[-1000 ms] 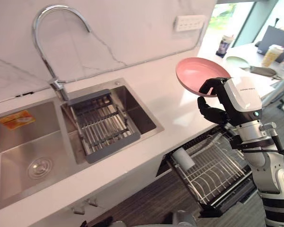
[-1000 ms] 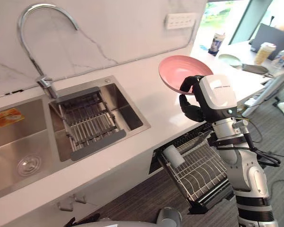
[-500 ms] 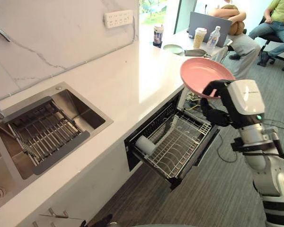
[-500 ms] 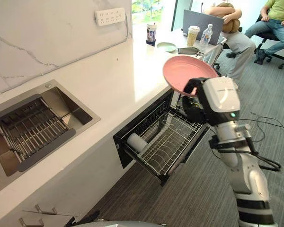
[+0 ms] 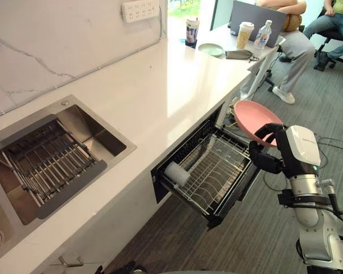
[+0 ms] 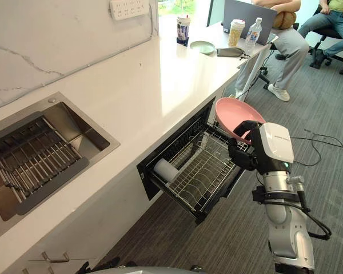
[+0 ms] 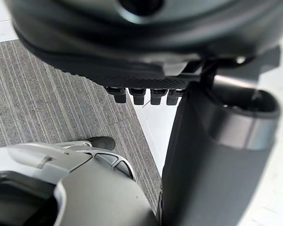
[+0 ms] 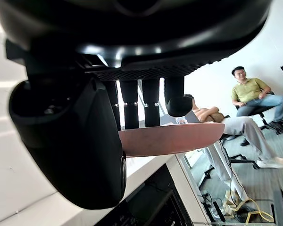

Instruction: Walk over to the sink, pick up the cup, carry it to the dishwasher, place the cup inside the dishwasher, then close the dishwasher door

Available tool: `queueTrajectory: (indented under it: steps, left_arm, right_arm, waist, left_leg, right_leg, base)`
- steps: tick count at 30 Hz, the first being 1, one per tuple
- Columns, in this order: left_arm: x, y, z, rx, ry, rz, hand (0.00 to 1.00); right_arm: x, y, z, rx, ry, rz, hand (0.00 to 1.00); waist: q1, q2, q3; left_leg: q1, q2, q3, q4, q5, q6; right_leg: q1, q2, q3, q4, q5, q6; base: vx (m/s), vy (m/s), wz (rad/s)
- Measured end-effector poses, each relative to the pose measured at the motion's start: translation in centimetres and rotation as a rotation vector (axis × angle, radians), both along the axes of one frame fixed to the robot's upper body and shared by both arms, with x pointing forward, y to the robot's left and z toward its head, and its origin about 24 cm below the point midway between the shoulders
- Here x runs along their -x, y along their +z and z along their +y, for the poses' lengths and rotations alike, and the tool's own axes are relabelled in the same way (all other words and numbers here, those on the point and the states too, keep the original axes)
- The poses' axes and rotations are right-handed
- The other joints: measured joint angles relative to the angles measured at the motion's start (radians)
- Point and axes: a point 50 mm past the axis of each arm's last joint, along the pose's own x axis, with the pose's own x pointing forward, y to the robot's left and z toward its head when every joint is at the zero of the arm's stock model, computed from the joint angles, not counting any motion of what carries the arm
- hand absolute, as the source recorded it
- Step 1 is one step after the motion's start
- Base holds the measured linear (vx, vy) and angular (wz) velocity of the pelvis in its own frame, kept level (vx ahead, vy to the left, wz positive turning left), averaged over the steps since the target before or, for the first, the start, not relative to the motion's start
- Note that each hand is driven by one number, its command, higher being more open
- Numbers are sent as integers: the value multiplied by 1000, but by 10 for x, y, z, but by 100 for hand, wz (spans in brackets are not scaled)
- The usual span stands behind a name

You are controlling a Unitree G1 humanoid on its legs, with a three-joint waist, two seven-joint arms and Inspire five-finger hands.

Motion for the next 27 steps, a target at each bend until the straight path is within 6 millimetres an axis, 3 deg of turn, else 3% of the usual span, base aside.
queueTrajectory:
  steps: [3, 10, 15, 27]
  left_arm:
    - [-10, 1, 0, -6, -42, -31, 100]
    - [-39, 7, -4, 1, -84, -132, 100]
    - [-63, 13, -8, 26, -106, -205, 100]
    - [-90, 20, -14, 96, -114, -277, 100]
  right_arm:
    - [-4, -20, -6, -33, -48, 78, 0]
    - [-28, -28, -2, -101, -92, 81, 0]
    - [-55, -18, 9, -77, -37, 63, 0]
    - [-102, 10, 10, -70, -3, 86, 0]
  waist:
    - [5, 9, 18]
    - [7, 38, 131]
    - [29, 63, 210]
    - [63, 92, 294]
  left_leg:
    - [-50, -5, -15, 3, 10, 14]
    - [-151, -10, -36, 25, 24, 37]
    - [-201, -15, -63, 56, 17, 49]
    - [-254, -39, -125, 71, 10, 61]
  right_leg:
    - [-43, -5, -10, 6, 2, 2]
    - [-128, -14, -22, 12, 26, -3]
    - [-150, -23, -42, 12, 35, -1]
    - [-171, -42, -81, 11, 41, 4]
  base:
    - [-79, 7, 12]
    - [-60, 29, 9]
    - [-5, 39, 11]
    - [8, 47, 11]
